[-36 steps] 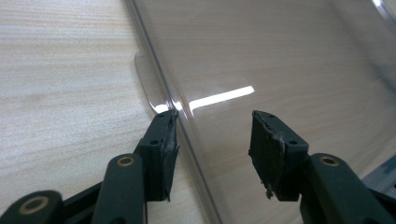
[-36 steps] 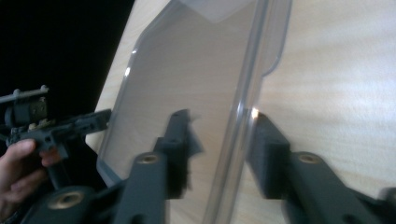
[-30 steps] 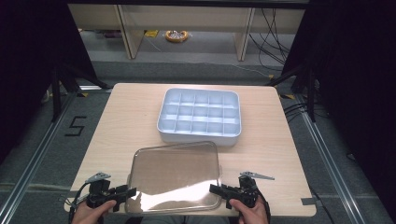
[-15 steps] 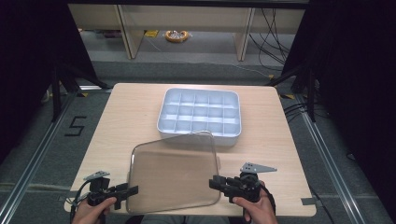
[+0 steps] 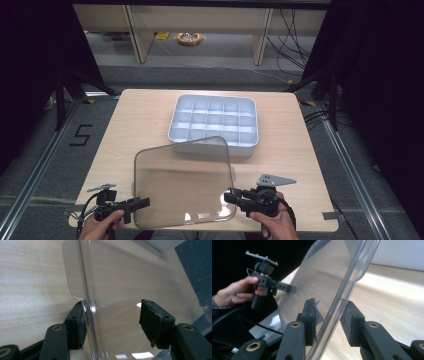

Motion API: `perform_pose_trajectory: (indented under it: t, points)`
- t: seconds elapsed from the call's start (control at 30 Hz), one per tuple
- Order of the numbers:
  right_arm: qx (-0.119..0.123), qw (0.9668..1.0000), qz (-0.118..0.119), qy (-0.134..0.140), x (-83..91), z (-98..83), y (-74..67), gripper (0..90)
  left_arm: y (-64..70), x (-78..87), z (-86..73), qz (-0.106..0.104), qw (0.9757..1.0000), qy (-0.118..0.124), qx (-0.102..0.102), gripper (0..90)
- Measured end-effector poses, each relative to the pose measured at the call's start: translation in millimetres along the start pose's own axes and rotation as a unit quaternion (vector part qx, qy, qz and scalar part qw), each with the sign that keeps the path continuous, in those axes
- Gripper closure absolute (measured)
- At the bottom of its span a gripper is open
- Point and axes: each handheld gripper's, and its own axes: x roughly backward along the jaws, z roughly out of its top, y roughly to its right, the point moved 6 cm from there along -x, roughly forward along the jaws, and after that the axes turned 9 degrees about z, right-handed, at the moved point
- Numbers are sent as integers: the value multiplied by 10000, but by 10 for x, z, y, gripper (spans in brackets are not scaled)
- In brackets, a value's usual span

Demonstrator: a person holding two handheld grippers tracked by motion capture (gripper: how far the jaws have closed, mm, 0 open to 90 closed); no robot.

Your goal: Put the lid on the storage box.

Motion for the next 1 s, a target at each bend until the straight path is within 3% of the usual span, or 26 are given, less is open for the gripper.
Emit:
perform_pose_trajectory:
  t: [0.07, 0.1, 0.13, 0.17, 0.2, 0.23, 0.27, 0.3, 0.33, 0.37, 0.4, 0.53, 0.6, 0.63, 0.73, 0.77, 0.93, 1.0]
  points:
    - [52, 9999, -89, 1, -2, -10, 48, 672, -7, 17, 4, -18, 10000, -28, -10, 469]
    - [-286, 9994, -173, -100, 1, -55, 74, 672, -4, 39, 16, 52, 10000, 41, -64, 483]
    - [-286, 9994, -173, -100, 1, -55, 74, 672, -4, 39, 16, 52, 10000, 41, -64, 488]
    - [-159, 9993, -312, -111, -10, -63, 142, 671, 10, 51, 21, 48, 9999, 37, -159, 484]
    - [-512, 9980, -328, -165, -10, -76, 91, 671, 40, 65, 40, 216, 9992, 119, -330, 482]
    - [-533, 9977, -370, -171, -19, -82, 96, 670, 68, 65, 51, 241, 9989, 192, -339, 482]
    - [-299, 9982, -477, -210, -22, -83, 144, 670, 68, 65, 51, 241, 9989, 192, -339, 485]
    - [-563, 9963, -586, -294, -19, -106, 122, 670, 89, 90, 61, 318, 9978, 215, -539, 492]
    - [-409, 9963, -691, -302, -26, -111, 173, 669, 89, 90, 61, 318, 9978, 215, -539, 504]
    - [-408, 9963, -694, -311, -29, -118, 174, 668, 116, 114, 80, 360, 9966, 310, -669, 520]
    - [-475, 9951, -781, -366, -26, -127, 180, 667, 128, 128, 92, 346, 9963, 364, -695, 537]
    - [-380, 9915, -1109, -567, -11, -131, 194, 668, 188, 157, 152, 389, 9939, 557, -866, 579]
    - [-340, 9919, -1077, -584, -19, -126, 177, 669, 206, 163, 167, 450, 9931, 566, -923, 580]
    - [-266, 9894, -1293, -601, -9, -108, 170, 668, 242, 170, 193, 467, 9914, 625, -1050, 581]
    - [-348, 9901, -1280, -450, 23, -52, 145, 668, 278, 173, 243, 427, 9915, 693, -1010, 586]
    - [-181, 9904, -1308, -411, 50, -15, 164, 668, 320, 183, 315, 401, 9915, 671, -1041, 587]
    - [-191, 9904, -1355, -169, 136, 187, 211, 664, 466, 125, 608, 383, 9881, 887, -1198, 586]
    - [-182, 9886, -1492, -126, 171, 259, 261, 661, 514, 73, 724, 396, 9873, 917, -1233, 584]
